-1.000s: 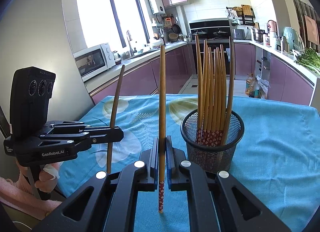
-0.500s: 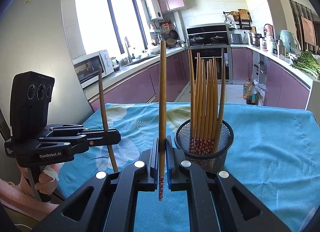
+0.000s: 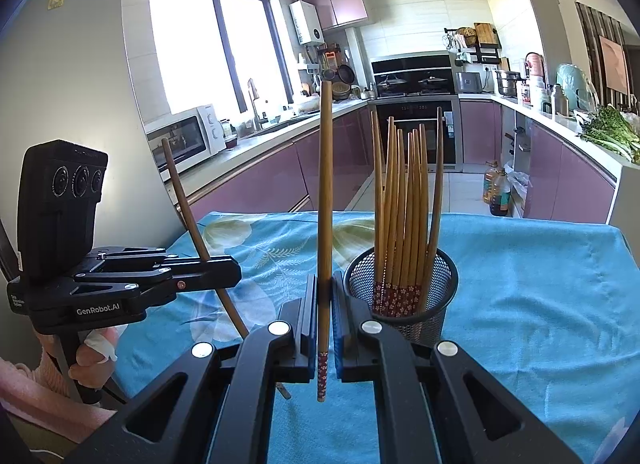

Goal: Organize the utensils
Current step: 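Lower the chopsticks into the holder with both tools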

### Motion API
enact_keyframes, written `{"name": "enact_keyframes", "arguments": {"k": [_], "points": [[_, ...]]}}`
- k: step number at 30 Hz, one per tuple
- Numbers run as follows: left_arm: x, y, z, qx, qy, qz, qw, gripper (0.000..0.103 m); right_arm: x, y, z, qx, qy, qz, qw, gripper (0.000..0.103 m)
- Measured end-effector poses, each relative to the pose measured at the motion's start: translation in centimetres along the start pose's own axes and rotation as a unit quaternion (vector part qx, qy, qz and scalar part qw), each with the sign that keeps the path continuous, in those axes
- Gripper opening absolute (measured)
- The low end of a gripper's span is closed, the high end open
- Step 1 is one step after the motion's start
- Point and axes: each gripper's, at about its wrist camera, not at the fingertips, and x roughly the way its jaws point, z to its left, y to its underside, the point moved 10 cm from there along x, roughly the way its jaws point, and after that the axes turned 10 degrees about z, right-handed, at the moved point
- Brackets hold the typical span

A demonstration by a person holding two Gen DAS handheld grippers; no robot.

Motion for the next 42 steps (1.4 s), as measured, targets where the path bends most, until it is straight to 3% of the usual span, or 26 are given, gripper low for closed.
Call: {"name": "enact_keyframes", "arguments": {"k": [22, 42], "points": [[-0.6, -1.3, -0.8, 0.023, -0.007, -0.008, 0.9997, 0.007, -0.8, -1.0, 0.1, -0.007, 0.010, -0.014, 1.000, 0.006], [-1.9, -3.0, -2.3, 0.045, 0.008, -0.026, 0.9986, 0.007, -1.9, -1.9, 0.3, -0.016, 0.018, -0.032, 0.999, 0.006]]}}
